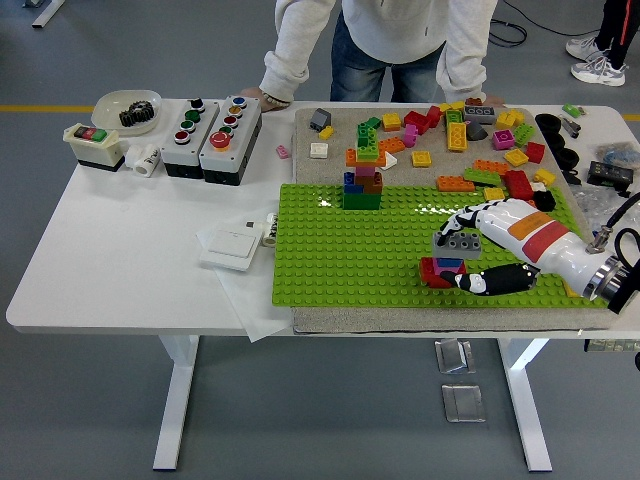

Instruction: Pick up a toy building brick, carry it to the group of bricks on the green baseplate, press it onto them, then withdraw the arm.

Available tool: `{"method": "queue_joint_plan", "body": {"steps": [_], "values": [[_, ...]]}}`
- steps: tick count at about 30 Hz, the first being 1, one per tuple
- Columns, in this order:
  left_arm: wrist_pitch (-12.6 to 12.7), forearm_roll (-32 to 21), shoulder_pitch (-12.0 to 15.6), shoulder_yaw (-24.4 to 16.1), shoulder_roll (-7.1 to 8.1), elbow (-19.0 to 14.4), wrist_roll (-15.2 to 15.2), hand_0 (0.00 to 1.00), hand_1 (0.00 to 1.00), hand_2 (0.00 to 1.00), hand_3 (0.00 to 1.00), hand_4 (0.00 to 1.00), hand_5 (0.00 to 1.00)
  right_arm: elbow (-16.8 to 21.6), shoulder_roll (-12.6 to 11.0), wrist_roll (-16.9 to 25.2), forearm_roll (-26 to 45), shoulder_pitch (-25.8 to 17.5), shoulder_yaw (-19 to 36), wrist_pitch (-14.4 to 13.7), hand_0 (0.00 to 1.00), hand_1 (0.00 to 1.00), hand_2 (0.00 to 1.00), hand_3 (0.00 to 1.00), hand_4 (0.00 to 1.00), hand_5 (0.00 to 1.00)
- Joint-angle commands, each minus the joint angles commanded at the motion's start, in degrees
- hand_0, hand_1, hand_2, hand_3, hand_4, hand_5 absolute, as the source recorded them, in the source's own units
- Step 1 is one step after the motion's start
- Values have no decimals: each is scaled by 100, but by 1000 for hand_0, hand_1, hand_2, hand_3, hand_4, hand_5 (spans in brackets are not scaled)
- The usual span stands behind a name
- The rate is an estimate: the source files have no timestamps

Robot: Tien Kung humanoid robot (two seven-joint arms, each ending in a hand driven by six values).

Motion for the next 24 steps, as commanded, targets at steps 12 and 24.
{"method": "queue_joint_plan", "body": {"steps": [12, 24], "values": [[7, -53, -18, 24, 4, 0, -4, 779, 721, 648, 563, 590, 609, -186, 63, 7, 34, 54, -67, 10, 689, 665, 700, 562, 736, 499], [11, -63, -23, 29, 1, 0, -7, 779, 721, 649, 562, 590, 609, -197, 72, 9, 30, 48, -95, 16, 691, 664, 696, 559, 736, 499]]}}
